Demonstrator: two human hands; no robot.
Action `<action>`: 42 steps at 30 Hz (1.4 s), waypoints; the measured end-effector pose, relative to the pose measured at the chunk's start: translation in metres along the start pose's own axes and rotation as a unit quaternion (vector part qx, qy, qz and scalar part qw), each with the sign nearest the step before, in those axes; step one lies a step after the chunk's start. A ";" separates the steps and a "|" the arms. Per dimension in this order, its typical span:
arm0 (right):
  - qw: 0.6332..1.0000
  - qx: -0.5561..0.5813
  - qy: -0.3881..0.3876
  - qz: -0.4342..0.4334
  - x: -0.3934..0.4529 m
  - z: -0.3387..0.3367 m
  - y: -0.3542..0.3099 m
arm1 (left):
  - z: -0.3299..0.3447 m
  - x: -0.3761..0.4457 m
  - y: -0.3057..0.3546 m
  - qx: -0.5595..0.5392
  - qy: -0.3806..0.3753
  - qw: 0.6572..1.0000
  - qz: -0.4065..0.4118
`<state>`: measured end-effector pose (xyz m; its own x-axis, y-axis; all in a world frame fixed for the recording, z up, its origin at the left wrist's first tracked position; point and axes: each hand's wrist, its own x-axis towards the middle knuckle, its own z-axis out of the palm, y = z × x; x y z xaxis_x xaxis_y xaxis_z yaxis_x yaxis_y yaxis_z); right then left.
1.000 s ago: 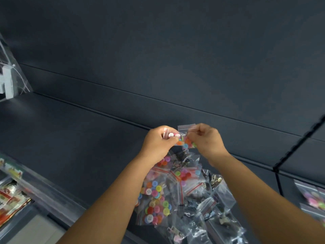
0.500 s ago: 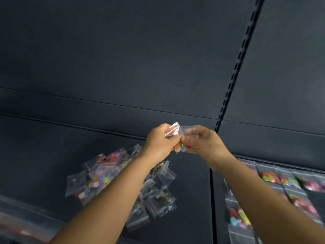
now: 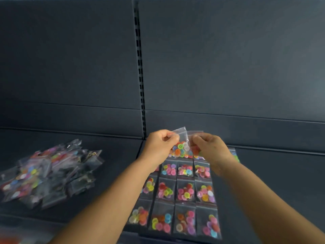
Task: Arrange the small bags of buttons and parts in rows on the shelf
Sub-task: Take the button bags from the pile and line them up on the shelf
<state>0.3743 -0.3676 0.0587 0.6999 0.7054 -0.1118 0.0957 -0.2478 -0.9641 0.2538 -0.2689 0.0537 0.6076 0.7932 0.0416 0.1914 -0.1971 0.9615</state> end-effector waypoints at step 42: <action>0.905 -0.406 0.021 -0.121 -0.007 -0.115 0.113 | 0.151 -0.017 -0.032 0.462 -0.151 0.854 0.183</action>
<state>0.4616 -0.4769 -0.0213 0.6136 0.7825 0.1055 0.7271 -0.5079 -0.4619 0.3539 -0.3634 -0.0188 0.9015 0.4238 0.0882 0.3883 -0.8817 0.2679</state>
